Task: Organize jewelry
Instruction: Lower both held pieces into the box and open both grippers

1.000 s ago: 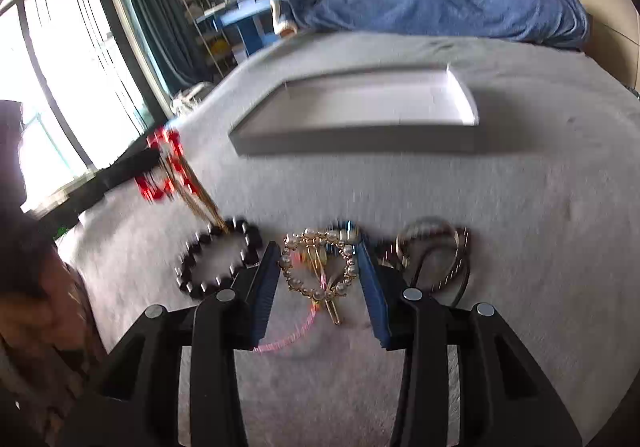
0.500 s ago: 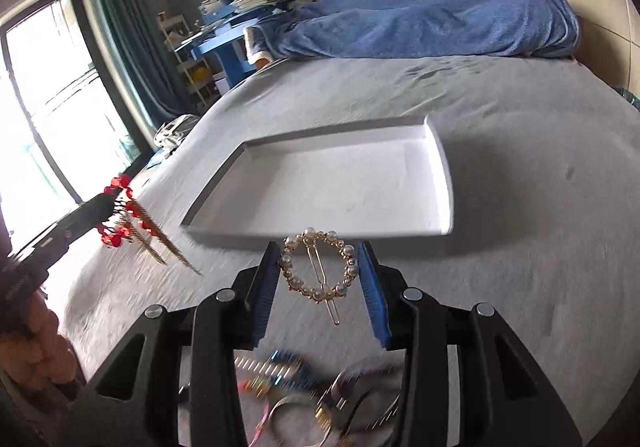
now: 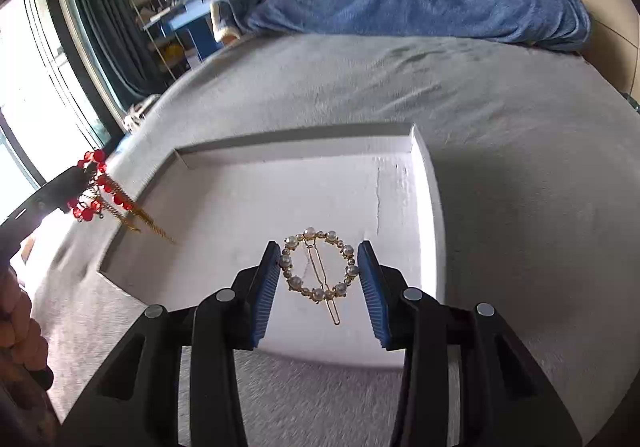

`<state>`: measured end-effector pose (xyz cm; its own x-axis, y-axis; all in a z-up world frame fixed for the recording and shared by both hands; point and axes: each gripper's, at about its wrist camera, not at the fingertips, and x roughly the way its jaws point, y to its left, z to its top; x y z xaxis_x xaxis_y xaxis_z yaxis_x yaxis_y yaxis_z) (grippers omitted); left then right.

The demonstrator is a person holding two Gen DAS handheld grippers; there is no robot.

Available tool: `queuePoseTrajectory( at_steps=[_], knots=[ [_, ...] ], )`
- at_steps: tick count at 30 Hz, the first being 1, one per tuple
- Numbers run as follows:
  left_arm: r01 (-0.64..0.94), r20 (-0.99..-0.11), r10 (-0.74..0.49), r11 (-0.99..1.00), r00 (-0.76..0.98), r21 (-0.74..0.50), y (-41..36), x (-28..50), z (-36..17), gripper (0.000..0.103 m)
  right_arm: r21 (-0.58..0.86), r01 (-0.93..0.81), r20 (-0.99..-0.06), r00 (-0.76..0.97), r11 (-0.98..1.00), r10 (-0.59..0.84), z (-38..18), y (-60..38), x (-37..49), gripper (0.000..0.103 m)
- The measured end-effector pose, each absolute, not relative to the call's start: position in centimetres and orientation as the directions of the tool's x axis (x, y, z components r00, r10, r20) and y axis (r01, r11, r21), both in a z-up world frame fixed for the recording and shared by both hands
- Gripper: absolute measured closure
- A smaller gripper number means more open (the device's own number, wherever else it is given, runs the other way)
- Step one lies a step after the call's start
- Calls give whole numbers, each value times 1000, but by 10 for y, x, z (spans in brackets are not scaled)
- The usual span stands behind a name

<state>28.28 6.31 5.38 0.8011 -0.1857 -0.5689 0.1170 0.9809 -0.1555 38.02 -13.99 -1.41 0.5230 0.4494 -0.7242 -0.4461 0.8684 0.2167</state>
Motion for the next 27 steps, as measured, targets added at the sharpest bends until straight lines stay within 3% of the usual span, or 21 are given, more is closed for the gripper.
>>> queuePoseTrajectory(
  at_steps=[9,11,14,18,23,27],
  knots=[
    [48,-672,-135,988,728,-147,81,288,3,98,132,-455,-763,521,881,383,-36,-126,388,62],
    [36,-678,-128,988,724,-147,84,284,-2,83,137,-458,-761,519,878,389,-35,-126,389,62],
    [22,-673,-110,990,731,-139,87,271,-3,76,151,-458,-750,524,876,403,-32,-129,385,43],
    [7,-662,-99,990,743,-139,89,254,-1,66,173,-465,-708,555,868,438,-20,-140,369,34],
    [6,-637,-106,988,763,-157,90,228,8,44,183,-470,-657,595,863,464,-5,-156,339,21],
    [20,-618,-119,986,778,-165,83,206,15,35,186,-455,-626,628,871,462,1,-173,311,13]
  ],
)
